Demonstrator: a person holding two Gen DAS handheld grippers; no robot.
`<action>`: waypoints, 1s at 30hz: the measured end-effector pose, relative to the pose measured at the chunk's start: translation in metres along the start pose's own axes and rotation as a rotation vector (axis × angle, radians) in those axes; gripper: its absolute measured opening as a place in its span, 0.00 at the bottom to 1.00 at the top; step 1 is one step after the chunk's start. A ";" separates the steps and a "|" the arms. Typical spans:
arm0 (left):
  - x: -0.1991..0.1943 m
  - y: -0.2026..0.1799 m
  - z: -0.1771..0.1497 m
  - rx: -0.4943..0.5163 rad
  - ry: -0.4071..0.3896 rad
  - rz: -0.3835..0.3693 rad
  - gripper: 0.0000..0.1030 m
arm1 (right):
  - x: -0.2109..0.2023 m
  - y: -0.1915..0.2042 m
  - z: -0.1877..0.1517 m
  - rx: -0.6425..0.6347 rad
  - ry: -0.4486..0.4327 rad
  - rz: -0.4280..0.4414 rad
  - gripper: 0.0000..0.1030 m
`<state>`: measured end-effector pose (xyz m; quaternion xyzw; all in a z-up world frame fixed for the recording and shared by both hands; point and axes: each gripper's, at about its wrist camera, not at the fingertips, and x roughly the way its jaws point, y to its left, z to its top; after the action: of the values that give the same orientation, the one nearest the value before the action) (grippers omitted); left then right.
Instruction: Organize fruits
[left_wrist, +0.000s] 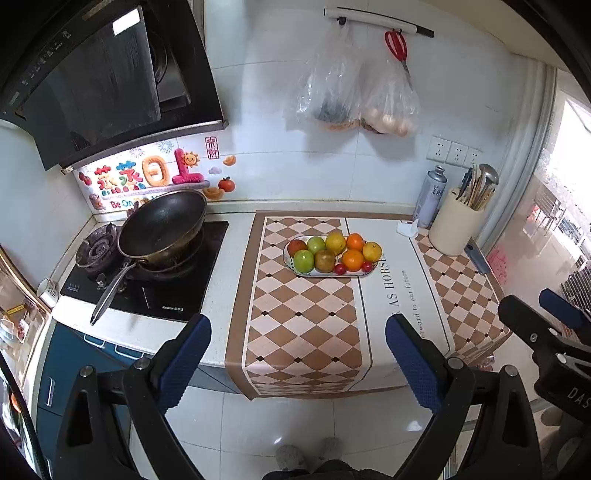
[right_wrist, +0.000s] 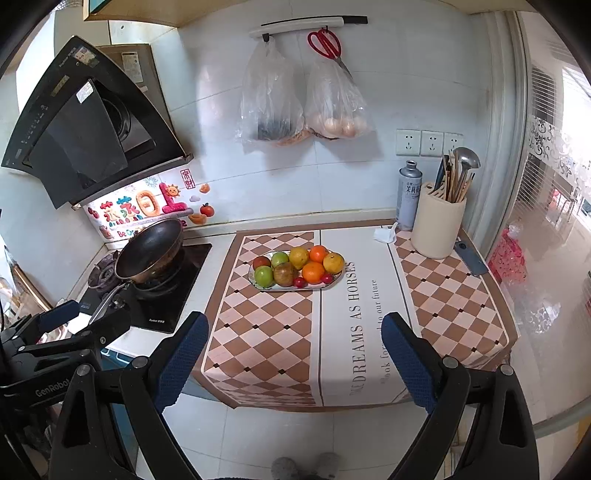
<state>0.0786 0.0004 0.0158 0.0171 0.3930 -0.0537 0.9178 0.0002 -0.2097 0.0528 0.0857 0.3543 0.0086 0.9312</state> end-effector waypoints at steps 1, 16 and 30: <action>-0.001 -0.001 0.000 0.000 -0.003 -0.001 0.94 | 0.000 0.000 0.000 0.000 -0.001 0.000 0.94; 0.028 -0.009 0.019 0.002 0.000 0.031 0.94 | 0.044 -0.022 0.015 0.039 0.034 -0.036 0.95; 0.100 -0.015 0.050 0.020 0.061 0.062 0.94 | 0.132 -0.030 0.050 0.035 0.084 -0.087 0.95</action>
<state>0.1814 -0.0271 -0.0219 0.0399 0.4195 -0.0287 0.9064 0.1311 -0.2373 -0.0027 0.0859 0.3965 -0.0345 0.9133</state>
